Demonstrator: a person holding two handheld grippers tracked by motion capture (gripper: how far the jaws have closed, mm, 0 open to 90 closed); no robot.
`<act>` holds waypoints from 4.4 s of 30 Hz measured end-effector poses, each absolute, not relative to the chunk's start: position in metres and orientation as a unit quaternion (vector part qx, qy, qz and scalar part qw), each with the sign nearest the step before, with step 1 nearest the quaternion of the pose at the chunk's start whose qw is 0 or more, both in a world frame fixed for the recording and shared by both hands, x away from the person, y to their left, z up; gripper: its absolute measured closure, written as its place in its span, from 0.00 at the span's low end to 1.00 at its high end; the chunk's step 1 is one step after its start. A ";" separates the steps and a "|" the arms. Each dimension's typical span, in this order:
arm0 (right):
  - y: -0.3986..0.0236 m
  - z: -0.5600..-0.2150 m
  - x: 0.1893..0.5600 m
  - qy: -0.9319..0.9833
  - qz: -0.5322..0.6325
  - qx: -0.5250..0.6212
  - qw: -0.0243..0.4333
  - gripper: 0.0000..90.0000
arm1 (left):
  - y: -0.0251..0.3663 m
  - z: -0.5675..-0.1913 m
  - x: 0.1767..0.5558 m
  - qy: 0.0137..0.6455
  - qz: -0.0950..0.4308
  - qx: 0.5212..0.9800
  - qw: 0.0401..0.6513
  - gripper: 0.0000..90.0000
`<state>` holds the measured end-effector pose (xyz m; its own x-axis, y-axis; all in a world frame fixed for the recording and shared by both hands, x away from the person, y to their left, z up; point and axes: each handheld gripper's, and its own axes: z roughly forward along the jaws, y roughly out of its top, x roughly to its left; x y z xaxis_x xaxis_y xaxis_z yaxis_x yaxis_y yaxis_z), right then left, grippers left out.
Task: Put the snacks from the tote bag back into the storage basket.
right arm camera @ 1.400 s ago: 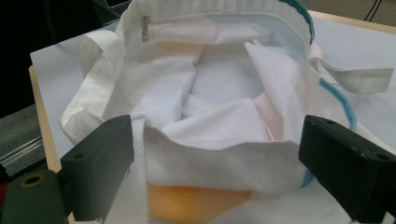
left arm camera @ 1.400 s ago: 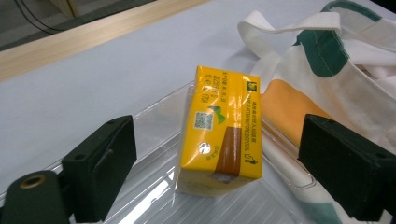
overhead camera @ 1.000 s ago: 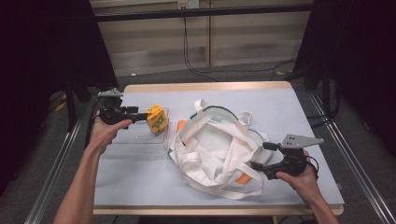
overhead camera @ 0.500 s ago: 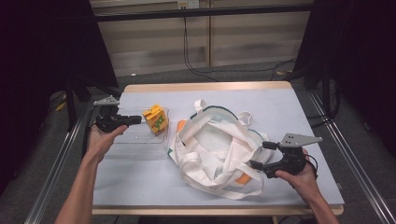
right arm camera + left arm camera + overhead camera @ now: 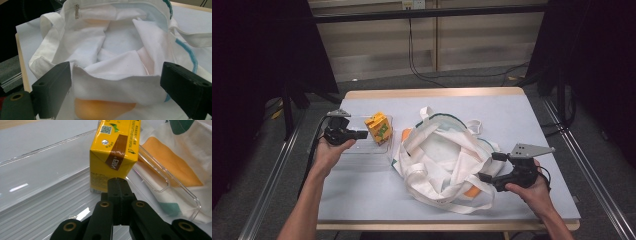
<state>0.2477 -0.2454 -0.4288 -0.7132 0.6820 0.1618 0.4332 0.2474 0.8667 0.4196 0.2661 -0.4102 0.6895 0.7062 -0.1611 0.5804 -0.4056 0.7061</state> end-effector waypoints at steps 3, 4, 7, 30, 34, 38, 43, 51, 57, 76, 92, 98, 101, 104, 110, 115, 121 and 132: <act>-0.245 -0.428 0.247 0.780 0.499 0.357 0.125 0.11 | 0.265 -0.411 0.425 0.390 0.081 0.835 0.381 1.00; -0.245 -0.428 0.247 0.780 0.499 0.357 0.125 0.11 | 0.264 -0.412 0.427 0.394 0.077 0.835 0.377 1.00; -0.246 -0.428 0.248 0.778 0.501 0.359 0.125 0.11 | 0.260 -0.411 0.431 0.399 0.079 0.838 0.365 1.00; -0.249 -0.427 0.248 0.777 0.502 0.356 0.129 0.11 | 0.248 -0.422 0.457 0.419 0.074 0.850 0.310 1.00; -0.249 -0.427 0.247 0.777 0.501 0.358 0.129 0.11 | 0.248 -0.425 0.462 0.422 0.068 0.851 0.304 1.00; -0.249 -0.427 0.248 0.776 0.501 0.360 0.129 0.11 | 0.246 -0.423 0.465 0.428 0.068 0.853 0.291 1.00; -0.249 -0.427 0.248 0.777 0.502 0.359 0.128 0.11 | 0.248 -0.424 0.470 0.431 0.068 0.857 0.276 1.00; -0.252 -0.429 0.250 0.778 0.500 0.359 0.126 0.11 | 0.240 -0.426 0.480 0.429 0.061 0.862 0.263 1.00; -0.253 -0.428 0.247 0.776 0.500 0.363 0.128 0.11 | 0.238 -0.433 0.486 0.432 0.057 0.863 0.255 1.00; -0.253 -0.427 0.245 0.776 0.500 0.362 0.132 0.11 | 0.241 -0.427 0.479 0.434 0.059 0.861 0.260 1.00; -0.252 -0.424 0.242 0.773 0.499 0.366 0.141 0.11 | 0.259 -0.408 0.451 0.439 0.075 0.837 0.318 1.00; -0.252 -0.424 0.242 0.770 0.500 0.370 0.145 0.11 | 0.265 -0.398 0.435 0.425 0.092 0.833 0.341 1.00; -0.253 -0.423 0.241 0.769 0.501 0.370 0.146 0.11 | 0.270 -0.394 0.424 0.411 0.096 0.833 0.359 1.00; -0.254 -0.422 0.241 0.767 0.502 0.372 0.147 0.11 | 0.275 -0.394 0.415 0.411 0.100 0.824 0.376 1.00; -0.254 -0.423 0.242 0.764 0.506 0.372 0.148 0.11 | 0.283 -0.389 0.396 0.407 0.110 0.820 0.389 1.00; -0.255 -0.422 0.240 0.763 0.506 0.373 0.153 0.11 | 0.288 -0.388 0.376 0.392 0.118 0.812 0.415 1.00; -0.257 -0.422 0.239 0.760 0.505 0.376 0.157 0.11 | 0.292 -0.389 0.353 0.378 0.129 0.814 0.422 0.92; -0.262 -0.422 0.237 0.757 0.506 0.382 0.163 0.10 | 0.285 -0.384 0.298 0.354 0.173 0.800 0.452 0.46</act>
<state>0.2371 -0.2620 -0.4225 -0.6559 0.7419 0.1395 0.4128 0.1977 0.8891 0.2982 0.2850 -0.3838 0.6888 0.7237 -0.0430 0.4108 -0.3407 0.8457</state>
